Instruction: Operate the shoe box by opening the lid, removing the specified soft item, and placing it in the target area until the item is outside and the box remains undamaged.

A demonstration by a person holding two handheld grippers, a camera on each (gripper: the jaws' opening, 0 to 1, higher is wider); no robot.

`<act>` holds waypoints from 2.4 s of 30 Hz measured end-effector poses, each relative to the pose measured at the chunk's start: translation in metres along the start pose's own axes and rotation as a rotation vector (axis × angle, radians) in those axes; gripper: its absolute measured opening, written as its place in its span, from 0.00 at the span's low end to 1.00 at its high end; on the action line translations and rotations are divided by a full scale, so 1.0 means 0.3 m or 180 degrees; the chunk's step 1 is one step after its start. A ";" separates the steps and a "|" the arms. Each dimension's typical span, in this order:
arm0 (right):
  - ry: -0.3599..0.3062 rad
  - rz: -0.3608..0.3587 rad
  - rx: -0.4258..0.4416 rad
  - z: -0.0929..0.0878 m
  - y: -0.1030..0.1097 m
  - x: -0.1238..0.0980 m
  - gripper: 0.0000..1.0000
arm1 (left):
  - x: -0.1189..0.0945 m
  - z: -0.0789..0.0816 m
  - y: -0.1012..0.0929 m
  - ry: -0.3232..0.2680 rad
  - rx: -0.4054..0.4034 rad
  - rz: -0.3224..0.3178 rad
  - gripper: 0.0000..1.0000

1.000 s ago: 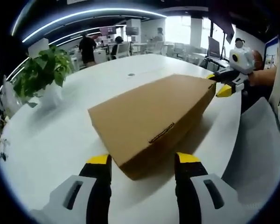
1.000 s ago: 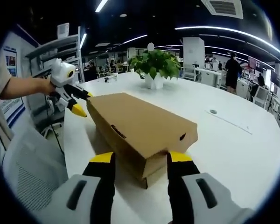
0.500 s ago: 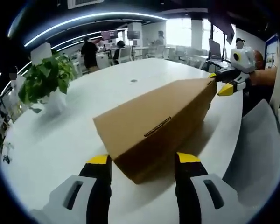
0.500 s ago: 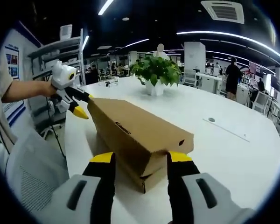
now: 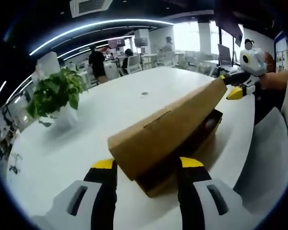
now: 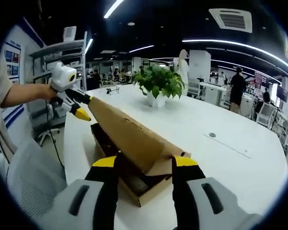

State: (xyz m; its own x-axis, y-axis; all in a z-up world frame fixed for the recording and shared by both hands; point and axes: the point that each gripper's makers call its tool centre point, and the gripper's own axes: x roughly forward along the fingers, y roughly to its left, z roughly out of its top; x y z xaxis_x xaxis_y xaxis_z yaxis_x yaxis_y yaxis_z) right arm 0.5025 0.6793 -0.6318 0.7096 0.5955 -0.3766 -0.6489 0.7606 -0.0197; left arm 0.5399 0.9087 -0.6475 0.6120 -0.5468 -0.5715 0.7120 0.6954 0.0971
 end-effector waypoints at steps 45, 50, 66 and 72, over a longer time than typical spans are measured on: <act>-0.0188 -0.0207 -0.0130 0.164 -0.177 0.074 0.37 | 0.065 0.219 0.268 -0.0482 -0.0343 0.0811 0.00; -0.0206 -0.0269 0.0020 0.165 -0.204 0.076 0.32 | 0.071 0.228 0.284 -0.0543 -0.0389 0.0819 0.00; 0.0053 -0.0522 -0.0005 0.039 -0.265 0.080 0.18 | 0.108 0.268 0.320 -0.0643 -0.0431 0.0844 0.00; 0.0132 -0.0620 -0.0131 -0.008 -0.290 0.102 0.13 | 0.125 0.279 0.334 -0.0658 -0.0457 0.0841 0.00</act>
State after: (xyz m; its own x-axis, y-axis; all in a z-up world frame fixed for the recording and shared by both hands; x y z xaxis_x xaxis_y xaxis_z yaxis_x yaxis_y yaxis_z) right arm 0.5801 0.6308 -0.6438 0.8115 0.4264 -0.3997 -0.5117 0.8488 -0.1334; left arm 0.6630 0.9187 -0.5910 0.8355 -0.4120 -0.3636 0.4734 0.8756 0.0957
